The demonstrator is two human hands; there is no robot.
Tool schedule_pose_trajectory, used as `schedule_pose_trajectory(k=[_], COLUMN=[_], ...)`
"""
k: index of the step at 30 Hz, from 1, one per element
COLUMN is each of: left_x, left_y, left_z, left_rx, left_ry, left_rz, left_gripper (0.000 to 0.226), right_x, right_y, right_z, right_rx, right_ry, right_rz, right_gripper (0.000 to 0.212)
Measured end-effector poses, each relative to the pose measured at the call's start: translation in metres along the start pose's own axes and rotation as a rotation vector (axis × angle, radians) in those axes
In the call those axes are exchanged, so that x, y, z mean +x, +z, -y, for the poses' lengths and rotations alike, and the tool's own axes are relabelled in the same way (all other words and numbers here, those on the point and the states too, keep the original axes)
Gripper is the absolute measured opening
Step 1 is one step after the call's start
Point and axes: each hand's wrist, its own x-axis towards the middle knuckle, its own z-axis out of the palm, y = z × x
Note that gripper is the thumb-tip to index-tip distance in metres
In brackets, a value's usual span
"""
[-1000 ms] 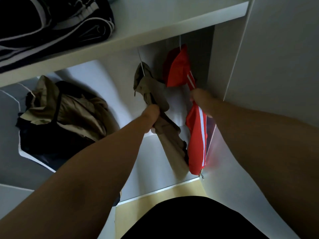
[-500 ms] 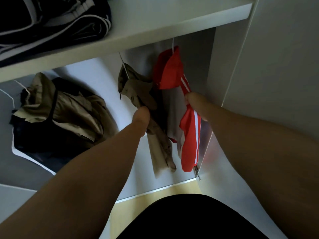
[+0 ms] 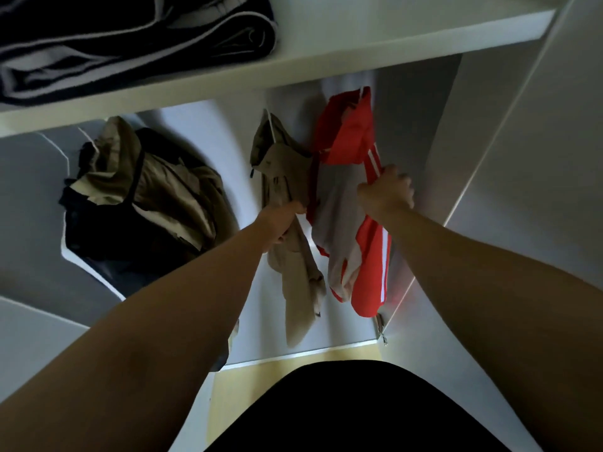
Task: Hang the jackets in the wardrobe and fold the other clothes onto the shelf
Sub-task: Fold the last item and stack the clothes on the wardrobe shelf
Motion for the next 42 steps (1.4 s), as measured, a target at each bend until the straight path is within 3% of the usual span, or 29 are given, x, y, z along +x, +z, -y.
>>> schedule_pose_trajectory(k=[3, 6, 12, 14, 16, 19, 21, 23, 25, 27, 31, 37, 39, 42], left_x=[-0.003, -0.005, -0.01, -0.016, -0.02, -0.013, -0.008, -0.002, 0.0, 0.003, 0.007, 0.011, 0.014, 0.011], left_y=[-0.023, -0.052, -0.151, -0.177, -0.198, -0.22, -0.227, -0.228, -0.229, -0.227, -0.211, -0.147, -0.126, -0.101], left_z=[0.009, 0.015, 0.044, 0.059, 0.076, 0.096, 0.103, 0.109, 0.112, 0.114, 0.105, 0.07, 0.058, 0.041], left_rx=[0.021, 0.09, 0.681, 0.648, 0.634, 0.562, 0.488, 0.385, 0.267, 0.296, 0.464, 0.427, 0.569, 0.471], left_ry=[0.043, 0.131, 0.292, 0.221, 0.147, 0.079, 0.124, 0.189, 0.14, 0.084, 0.17, 0.257, 0.275, 0.244], left_rz=[0.06, 0.004, -0.689, -0.956, -1.075, -0.965, -0.832, -0.814, -0.827, -0.753, -0.683, -0.598, -0.57, -0.564], left_gripper=[0.061, 0.058, 0.038, 0.05, 0.058, 0.061, 0.063, 0.061, 0.06, 0.061, 0.066, 0.062, 0.06, 0.066], right_x=[-0.024, -0.047, -0.089, -0.101, -0.109, -0.11, -0.107, -0.104, -0.102, -0.099, -0.091, -0.073, -0.067, -0.059], right_y=[0.016, 0.037, 0.089, 0.107, 0.121, 0.134, 0.136, 0.133, 0.13, 0.127, 0.119, 0.098, 0.092, 0.085], right_z=[0.025, 0.052, 0.095, 0.109, 0.12, 0.125, 0.124, 0.121, 0.116, 0.111, 0.102, 0.091, 0.086, 0.079], right_rx=[-0.212, -0.249, -0.151, -0.16, -0.178, -0.263, -0.29, -0.308, -0.332, -0.324, -0.342, -0.379, -0.374, -0.381], right_ry=[-0.162, -0.327, -0.678, -0.668, -0.585, -0.489, -0.422, -0.341, -0.278, -0.236, -0.212, -0.174, -0.182, -0.176], right_rz=[-0.303, -0.34, -0.249, -0.213, -0.173, -0.156, -0.135, -0.127, -0.121, -0.115, -0.132, -0.116, -0.084, -0.034], right_gripper=[0.068, 0.067, 0.049, 0.047, 0.044, 0.045, 0.055, 0.071, 0.08, 0.076, 0.062, 0.064, 0.061, 0.058])
